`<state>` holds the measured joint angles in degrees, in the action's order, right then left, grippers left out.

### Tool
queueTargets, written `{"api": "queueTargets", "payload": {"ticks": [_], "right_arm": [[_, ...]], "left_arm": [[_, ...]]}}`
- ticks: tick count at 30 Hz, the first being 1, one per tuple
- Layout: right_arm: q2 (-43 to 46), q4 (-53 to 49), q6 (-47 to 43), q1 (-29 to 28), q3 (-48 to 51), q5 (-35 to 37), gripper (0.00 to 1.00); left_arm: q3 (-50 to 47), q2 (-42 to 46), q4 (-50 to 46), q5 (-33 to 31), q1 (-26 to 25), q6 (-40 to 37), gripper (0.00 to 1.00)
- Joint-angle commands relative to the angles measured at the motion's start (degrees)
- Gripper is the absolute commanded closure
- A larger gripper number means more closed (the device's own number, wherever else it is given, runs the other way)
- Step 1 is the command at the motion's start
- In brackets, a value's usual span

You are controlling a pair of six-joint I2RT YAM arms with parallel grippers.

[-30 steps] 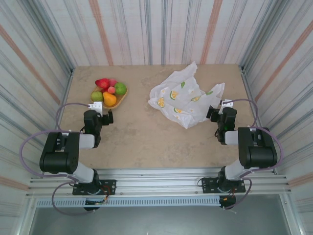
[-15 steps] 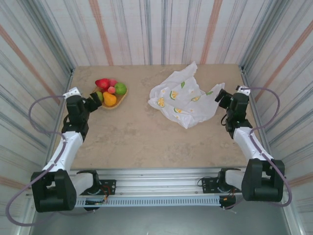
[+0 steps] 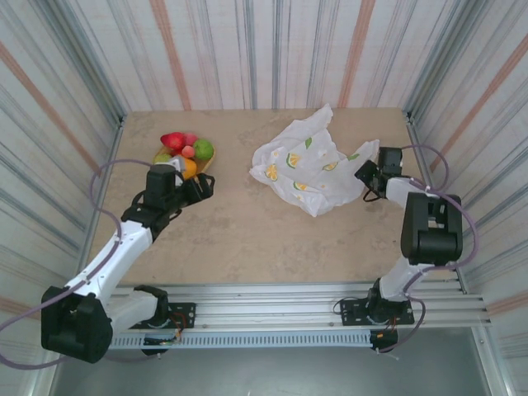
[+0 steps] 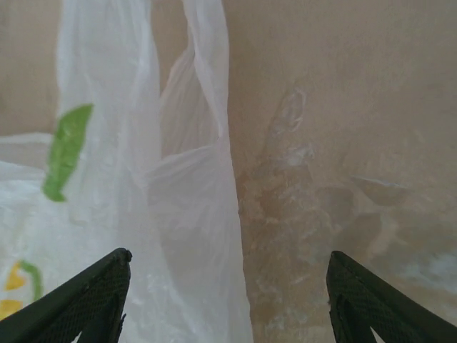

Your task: Place the fruits into the plastic bag

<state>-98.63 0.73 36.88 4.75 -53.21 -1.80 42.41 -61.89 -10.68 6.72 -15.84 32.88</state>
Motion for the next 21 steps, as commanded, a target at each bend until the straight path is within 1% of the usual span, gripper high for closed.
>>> {"api": "queueTargets", "payload": {"ticks": [1, 3, 4, 7, 9, 11, 13, 15, 16, 18, 21], "right_arm": [[-3.59, 1.41, -0.12, -0.08, -3.38, -6.75, 0.41], [-5.83, 0.68, -1.94, -0.22, -5.85, -9.59, 0.54], [-6.64, -0.19, -2.69, -0.11, -7.05, -10.86, 0.63], [-5.05, -1.0, -5.65, 0.83, -8.15, -12.85, 0.85], [-1.5, -0.73, -9.1, 1.31, -7.87, -14.82, 0.93], [2.56, -1.68, -14.26, 1.84, -8.48, -19.38, 0.97], [6.91, -4.85, -20.85, 2.09, -10.72, -26.18, 0.98], [10.45, -8.11, -25.59, 2.02, -12.95, -32.46, 0.99], [12.38, -8.99, -26.98, 2.04, -13.9, -36.47, 1.0], [15.6, -9.21, -28.64, 2.01, -15.17, -43.86, 1.0], [20.25, -7.15, -28.64, 1.41, -16.73, -52.46, 1.0]], "left_arm": [[1.35, 1.74, -2.91, 1.97, -0.47, 1.01, 0.01], [2.23, 2.01, -4.6, 1.99, -0.58, 0.22, 0.01], [2.74, 2.19, -5.65, 1.84, -0.63, -0.18, 0.01], [4.02, 3.36, -8.29, 1.91, -0.78, -0.67, 0.01], [4.92, 4.43, -9.78, 2.27, -0.95, -0.76, 0.01], [5.91, 5.88, -11.25, 2.52, -0.88, -0.9, 0.01], [7.39, 7.47, -12.97, 2.0, -0.95, -2.54, 0.01], [9.86, 8.79, -15.64, -0.78, -0.81, -5.0, 0.01], [11.49, 9.35, -16.94, -2.39, -0.86, -6.38, 0.01], [14.42, 10.23, -17.72, -3.01, -0.77, -9.18, 0.01], [18.77, 10.28, -17.17, 1.18, -0.73, -14.32, 0.04]]}}
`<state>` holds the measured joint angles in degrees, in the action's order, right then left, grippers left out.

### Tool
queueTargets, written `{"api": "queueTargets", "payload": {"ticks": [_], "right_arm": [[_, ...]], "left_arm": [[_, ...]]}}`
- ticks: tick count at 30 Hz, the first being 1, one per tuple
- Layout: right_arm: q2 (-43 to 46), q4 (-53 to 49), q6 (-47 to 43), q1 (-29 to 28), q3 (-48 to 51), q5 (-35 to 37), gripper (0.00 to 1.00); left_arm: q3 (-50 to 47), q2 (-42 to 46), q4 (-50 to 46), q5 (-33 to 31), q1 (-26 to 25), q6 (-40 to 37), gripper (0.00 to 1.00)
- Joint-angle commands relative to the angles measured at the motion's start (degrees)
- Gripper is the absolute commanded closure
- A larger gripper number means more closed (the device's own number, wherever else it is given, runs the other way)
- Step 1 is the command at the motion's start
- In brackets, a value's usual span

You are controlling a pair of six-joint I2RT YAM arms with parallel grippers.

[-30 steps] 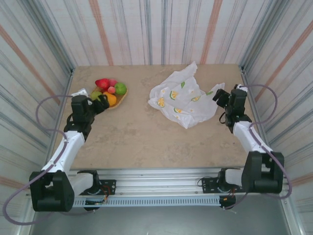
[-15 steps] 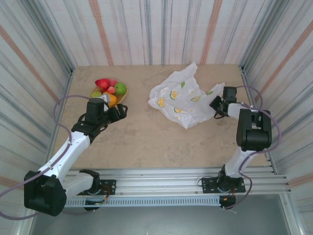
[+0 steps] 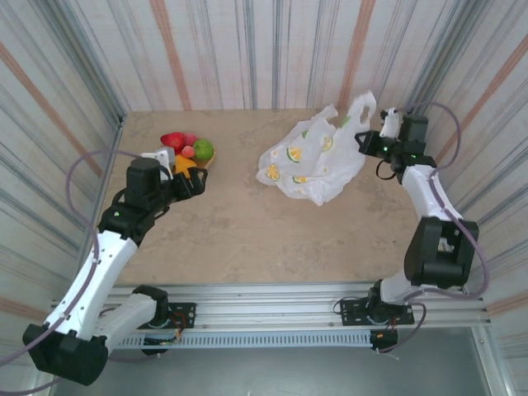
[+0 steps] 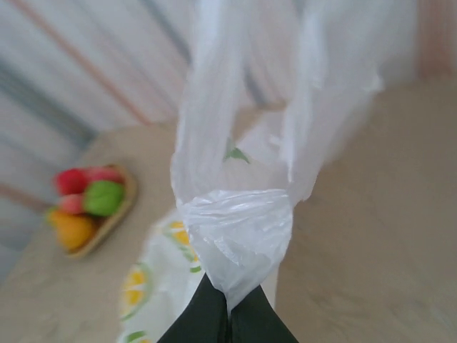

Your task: Place the fruits into the plastic bag

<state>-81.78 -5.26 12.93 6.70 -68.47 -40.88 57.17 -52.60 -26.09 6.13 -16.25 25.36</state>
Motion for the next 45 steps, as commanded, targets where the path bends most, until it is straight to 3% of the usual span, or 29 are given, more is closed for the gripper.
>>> {"api": "queueTargets", "payload": {"ticks": [1, 8, 15, 19, 27, 30, 38, 42, 45], "right_arm": [[4.75, -0.97, -4.66, -0.98, -2.37, -15.31, 1.0], [9.15, -11.94, -9.5, -5.39, -13.06, -24.28, 1.0], [11.88, -16.72, -11.22, -9.53, -17.11, -28.1, 1.0], [11.69, -21.89, -14.77, -12.78, -18.68, -27.31, 1.0], [8.94, -32.74, -23.98, -17.63, -22.4, -22.36, 1.0], [8.14, -34.63, -25.76, -17.77, -22.56, -21.21, 1.0], [5.06, -36.22, -28.47, -17.75, -22.8, -19.15, 1.0], [2.91, -37.88, -29.62, -17.69, -24.26, -19.02, 1.0], [2.07, -36.94, -28.88, -17.51, -24.32, -17.51, 1.0]], "left_arm": [[5.93, 0.64, -2.11, 3.32, -0.36, -8.1, 0.05], [18.86, -3.12, -4.79, 8.97, -2.87, -15.95, 0.09], [29.42, -10.64, -5.04, 9.03, -17.38, -27.83, 0.07], [35.46, -16.38, -5.22, 11.13, -22.66, -31.84, 0.03], [48.01, -29.24, -8.56, 15.84, -22.81, -33.93, 0.01], [51.94, -33.89, -9.97, 19.65, -20.38, -30.13, 0.02], [53.33, -41.22, -1.01, 37.14, -17.25, -18.99, 0.36], [53.48, -43.74, -0.26, 37.89, -17.16, -18.36, 0.44], [53.49, -44.47, 0.51, 38.18, -16.64, -15.89, 0.69]]}}
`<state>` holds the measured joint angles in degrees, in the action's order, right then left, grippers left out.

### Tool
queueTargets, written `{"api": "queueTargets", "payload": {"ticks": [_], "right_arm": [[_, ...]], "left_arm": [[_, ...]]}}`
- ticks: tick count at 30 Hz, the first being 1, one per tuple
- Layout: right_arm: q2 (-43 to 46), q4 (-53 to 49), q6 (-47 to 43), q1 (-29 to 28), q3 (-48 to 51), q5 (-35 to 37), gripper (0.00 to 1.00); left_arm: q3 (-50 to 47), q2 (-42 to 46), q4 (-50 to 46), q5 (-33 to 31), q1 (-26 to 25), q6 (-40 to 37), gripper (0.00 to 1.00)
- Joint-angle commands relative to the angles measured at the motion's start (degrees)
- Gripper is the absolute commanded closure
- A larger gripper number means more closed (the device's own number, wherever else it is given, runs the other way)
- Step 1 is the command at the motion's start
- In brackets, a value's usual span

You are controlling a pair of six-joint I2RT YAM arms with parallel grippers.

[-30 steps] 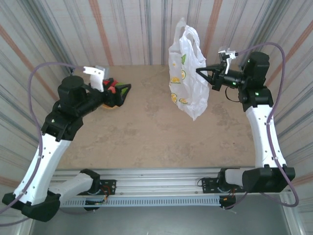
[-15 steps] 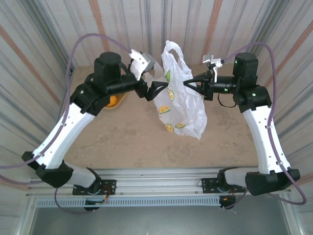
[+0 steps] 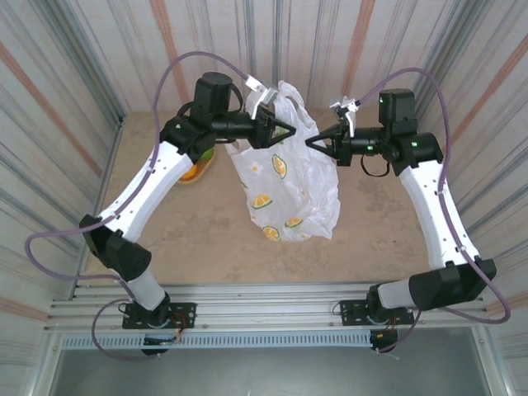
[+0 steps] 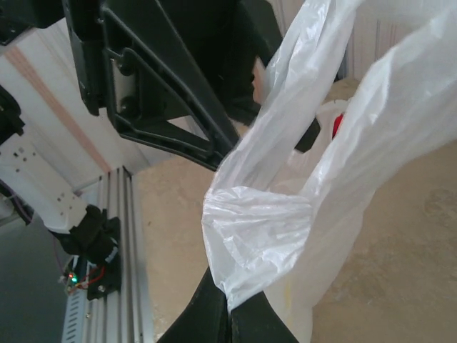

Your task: Place the fruits into the plastic bag

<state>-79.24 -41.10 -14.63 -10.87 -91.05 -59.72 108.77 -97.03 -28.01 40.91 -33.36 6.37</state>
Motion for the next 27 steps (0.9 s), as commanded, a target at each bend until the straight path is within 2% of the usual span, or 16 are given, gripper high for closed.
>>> {"api": "queueTargets", "payload": {"ticks": [1, 2, 5, 8, 10, 13, 15, 18, 22, 27], "right_arm": [[-0.65, -0.05, 0.14, 0.06, -1.74, 3.26, 1.0], [-1.11, 1.27, 2.31, 0.07, -1.77, 6.02, 1.0], [-3.09, 7.84, 12.49, -0.01, -2.25, 13.96, 1.0], [-5.61, 14.58, 23.85, -1.04, -2.92, 20.67, 0.75], [-6.03, 16.7, 28.19, -1.81, -2.95, 23.81, 0.55], [-3.73, 16.14, 29.13, -2.64, -1.23, 27.57, 0.39], [0.04, 16.65, 29.06, -3.09, 2.71, 29.99, 0.31], [6.93, 17.04, 29.05, -3.79, 10.86, 33.91, 0.21], [14.89, 13.3, 27.23, -3.98, 18.74, 38.6, 0.13], [22.08, 14.67, 30.45, -6.71, 27.68, 37.34, 0.07]], "left_arm": [[1.76, 0.13, 2.6, 3.47, 0.66, 4.41, 0.78], [1.4, 0.68, 2.79, 2.73, 0.76, 5.93, 0.86], [-2.82, 4.62, 6.58, -3.94, 0.8, 14.21, 1.0], [-9.26, 10.3, 11.19, -14.84, 0.17, 26.46, 1.0], [-14.18, 13.95, 15.22, -20.12, -1.54, 31.6, 1.0], [-17.98, 17.72, 18.38, -30.42, -6.25, 35.15, 1.0], [-18.9, 18.99, 17.95, -36.7, -8.68, 37.69, 1.0], [-19.29, 19.6, 14.17, -44.64, -10.38, 45.59, 1.0], [-23.33, 20.28, 15.43, -48.64, -10.67, 52.73, 1.0], [-25.76, 20.38, 17.0, -52.13, -10.68, 53.92, 1.0]]}}
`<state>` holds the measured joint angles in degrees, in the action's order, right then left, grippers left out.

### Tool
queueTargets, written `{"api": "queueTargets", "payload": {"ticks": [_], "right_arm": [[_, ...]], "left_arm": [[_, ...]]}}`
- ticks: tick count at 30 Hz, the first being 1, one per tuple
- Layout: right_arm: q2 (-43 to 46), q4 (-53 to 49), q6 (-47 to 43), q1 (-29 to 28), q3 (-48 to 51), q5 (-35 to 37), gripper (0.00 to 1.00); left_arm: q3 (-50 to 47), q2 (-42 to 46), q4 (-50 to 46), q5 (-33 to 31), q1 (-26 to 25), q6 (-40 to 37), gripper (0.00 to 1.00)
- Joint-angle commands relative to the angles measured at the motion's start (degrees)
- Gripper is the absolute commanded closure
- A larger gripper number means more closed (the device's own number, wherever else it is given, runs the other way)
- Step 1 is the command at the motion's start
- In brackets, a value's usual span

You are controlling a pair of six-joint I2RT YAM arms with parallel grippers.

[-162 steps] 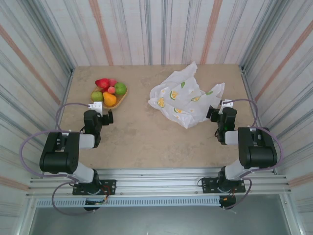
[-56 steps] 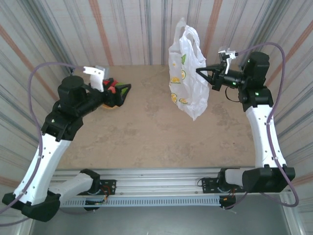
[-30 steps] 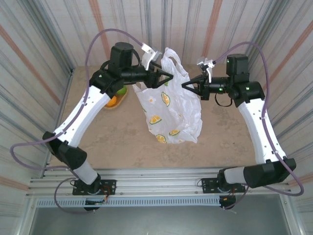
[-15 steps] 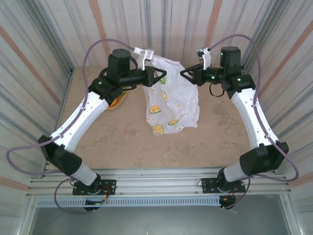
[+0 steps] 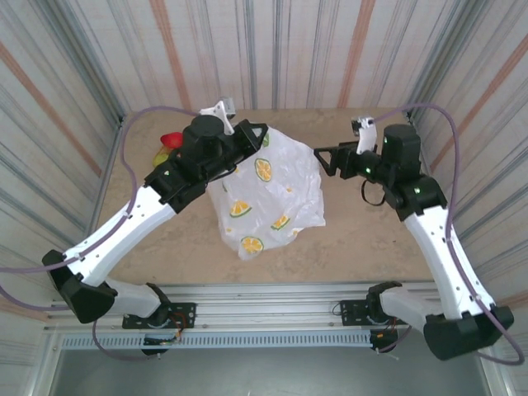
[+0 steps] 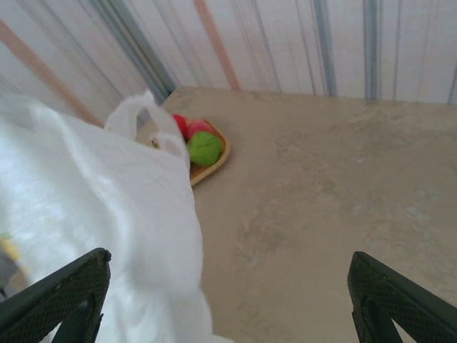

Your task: Place the fruits into the plastic bag

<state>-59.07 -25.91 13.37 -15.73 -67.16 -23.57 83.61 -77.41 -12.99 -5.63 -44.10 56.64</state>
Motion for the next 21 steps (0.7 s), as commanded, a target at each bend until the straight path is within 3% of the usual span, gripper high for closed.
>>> {"api": "queueTargets", "payload": {"ticks": [1, 5, 10, 14, 18, 21], "right_arm": [[3.34, 0.47, 3.93, -2.86, 5.92, 0.87, 0.05], [8.02, 6.5, 11.81, -7.69, 14.91, 1.47, 0.02], [9.72, 8.54, 17.88, -14.94, 24.17, 13.73, 0.0], [7.55, 13.81, 19.16, -14.74, 29.45, 20.64, 0.0], [-1.51, 22.01, 20.25, -13.85, 31.13, 19.34, 0.01], [-8.11, 26.57, 22.84, -14.05, 30.01, 14.6, 0.12]], "left_arm": [[-0.72, 0.72, 1.9, -6.31, 0.0, 3.6, 1.0], [-1.58, 0.55, 1.87, -9.22, 0.06, 3.3, 1.0], [-2.83, 0.53, 2.35, -10.88, 0.61, 5.03, 1.0], [-4.87, 1.02, 3.43, -10.67, 0.84, 6.49, 1.0], [-6.78, 1.55, 3.52, -10.25, 1.61, 8.05, 1.0], [-8.65, 1.87, 4.66, -9.16, 2.92, 9.53, 1.0]]}}
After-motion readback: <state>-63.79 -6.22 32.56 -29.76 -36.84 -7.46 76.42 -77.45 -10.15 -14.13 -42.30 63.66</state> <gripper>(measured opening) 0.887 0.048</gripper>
